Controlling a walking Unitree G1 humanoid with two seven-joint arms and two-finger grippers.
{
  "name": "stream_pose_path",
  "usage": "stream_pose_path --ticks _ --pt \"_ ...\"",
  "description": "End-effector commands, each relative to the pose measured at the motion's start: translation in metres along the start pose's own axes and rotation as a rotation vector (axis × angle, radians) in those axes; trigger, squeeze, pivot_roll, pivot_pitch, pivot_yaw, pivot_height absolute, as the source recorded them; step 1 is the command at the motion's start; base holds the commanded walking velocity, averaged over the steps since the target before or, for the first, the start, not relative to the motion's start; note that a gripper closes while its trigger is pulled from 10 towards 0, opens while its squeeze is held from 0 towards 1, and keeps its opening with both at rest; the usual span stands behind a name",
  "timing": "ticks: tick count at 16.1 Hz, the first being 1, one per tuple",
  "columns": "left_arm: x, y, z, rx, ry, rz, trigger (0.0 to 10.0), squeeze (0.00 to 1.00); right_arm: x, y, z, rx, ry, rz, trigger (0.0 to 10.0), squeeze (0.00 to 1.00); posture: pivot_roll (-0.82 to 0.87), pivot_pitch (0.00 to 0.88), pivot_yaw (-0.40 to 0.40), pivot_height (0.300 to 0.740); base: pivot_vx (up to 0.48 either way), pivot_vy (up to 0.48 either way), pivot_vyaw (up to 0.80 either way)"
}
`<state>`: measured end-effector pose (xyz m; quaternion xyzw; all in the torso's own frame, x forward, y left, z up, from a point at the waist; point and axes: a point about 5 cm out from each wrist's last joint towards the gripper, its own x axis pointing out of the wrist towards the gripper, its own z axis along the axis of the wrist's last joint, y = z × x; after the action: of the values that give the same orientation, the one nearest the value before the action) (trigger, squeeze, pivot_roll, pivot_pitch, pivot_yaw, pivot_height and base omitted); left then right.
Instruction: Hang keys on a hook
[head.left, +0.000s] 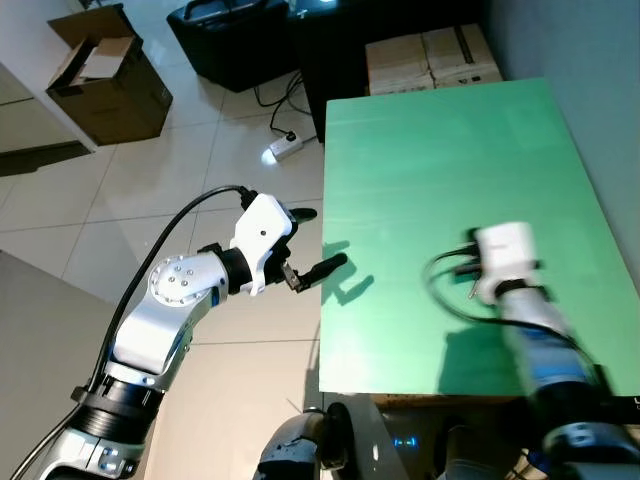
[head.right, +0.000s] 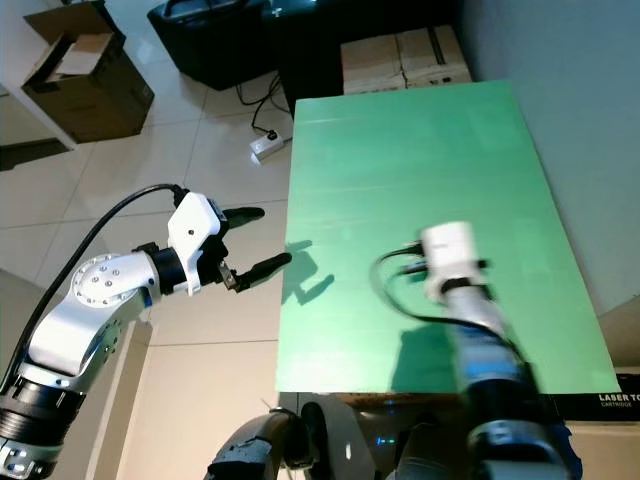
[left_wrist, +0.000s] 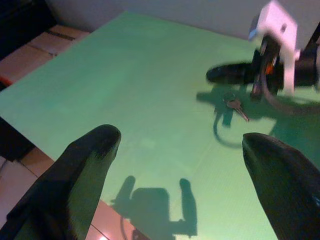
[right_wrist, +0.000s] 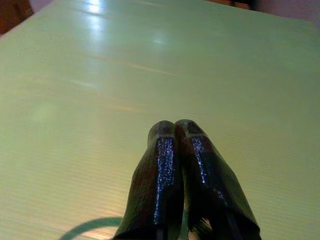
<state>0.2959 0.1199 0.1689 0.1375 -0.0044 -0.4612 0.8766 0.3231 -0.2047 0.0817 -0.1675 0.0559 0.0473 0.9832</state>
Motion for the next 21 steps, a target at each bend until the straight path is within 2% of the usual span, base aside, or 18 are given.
stream_pose_path --ticks 1,2,3,4,5,6,9,10,11,14,19,21 --pt "-0.004 0.005 -0.004 0.008 0.021 0.019 10.0 0.00 -0.001 0.011 -0.003 -0.032 0.026 -0.004 0.0 0.00 0.10 0.189 0.275 0.740 0.000 0.000 0.00" --pt "-0.006 0.005 -0.004 0.009 0.022 0.020 10.0 0.00 -0.002 0.022 -0.006 -0.050 0.051 -0.003 1.2 0.00 0.11 0.187 0.278 0.740 0.000 0.000 0.00" --pt "-0.006 0.006 -0.004 0.009 0.023 0.020 10.0 0.00 -0.002 0.025 -0.006 -0.053 0.056 -0.001 1.2 0.00 0.11 0.184 0.280 0.740 0.000 0.000 0.00" --pt "-0.007 0.006 -0.005 0.011 0.025 0.019 10.0 0.00 -0.004 0.027 -0.008 -0.057 0.076 -0.016 10.0 0.00 0.11 0.183 0.280 0.740 0.000 0.000 0.00" --pt "-0.008 0.006 -0.005 0.011 0.025 0.012 10.0 0.00 -0.007 0.028 -0.010 -0.035 0.092 -0.045 10.0 0.04 0.11 0.179 0.283 0.740 0.000 0.000 0.00" --pt "-0.008 0.004 -0.004 0.002 0.013 -0.022 10.0 0.00 -0.016 0.026 -0.016 0.069 0.121 -0.139 10.0 1.00 0.11 0.181 0.283 0.740 0.000 0.000 0.00" --pt "-0.009 -0.002 -0.004 0.001 0.010 -0.067 10.0 0.00 -0.026 0.017 -0.024 0.139 0.138 -0.225 10.0 1.00 0.11 0.176 0.282 0.740 0.000 0.000 0.00" --pt "-0.009 -0.005 -0.004 -0.011 0.001 -0.085 10.0 0.00 -0.031 0.006 -0.029 0.178 0.133 -0.242 10.0 1.00 0.10 0.172 0.285 0.740 0.000 0.000 0.00" --pt "-0.008 -0.006 -0.003 -0.012 0.000 -0.089 10.0 0.00 -0.032 0.002 -0.030 0.184 0.132 -0.243 10.0 1.00 0.10 0.171 0.286 0.740 0.000 0.000 0.00" --pt "-0.007 -0.007 -0.004 -0.013 -0.001 -0.098 10.0 0.00 -0.035 -0.023 -0.034 0.254 0.117 -0.267 10.0 1.00 0.10 0.168 0.288 0.740 0.000 0.000 0.00" --pt "-0.008 -0.007 -0.003 -0.009 -0.001 -0.102 10.0 0.00 -0.024 -0.034 -0.045 0.359 0.165 -0.057 10.0 1.00 0.11 0.168 0.283 0.740 0.000 0.000 0.00" --pt "-0.009 -0.007 -0.003 -0.009 0.001 -0.103 10.0 0.00 -0.020 -0.037 -0.046 0.363 0.188 -0.016 10.0 1.00 0.12 0.170 0.278 0.740 0.000 0.000 0.00"
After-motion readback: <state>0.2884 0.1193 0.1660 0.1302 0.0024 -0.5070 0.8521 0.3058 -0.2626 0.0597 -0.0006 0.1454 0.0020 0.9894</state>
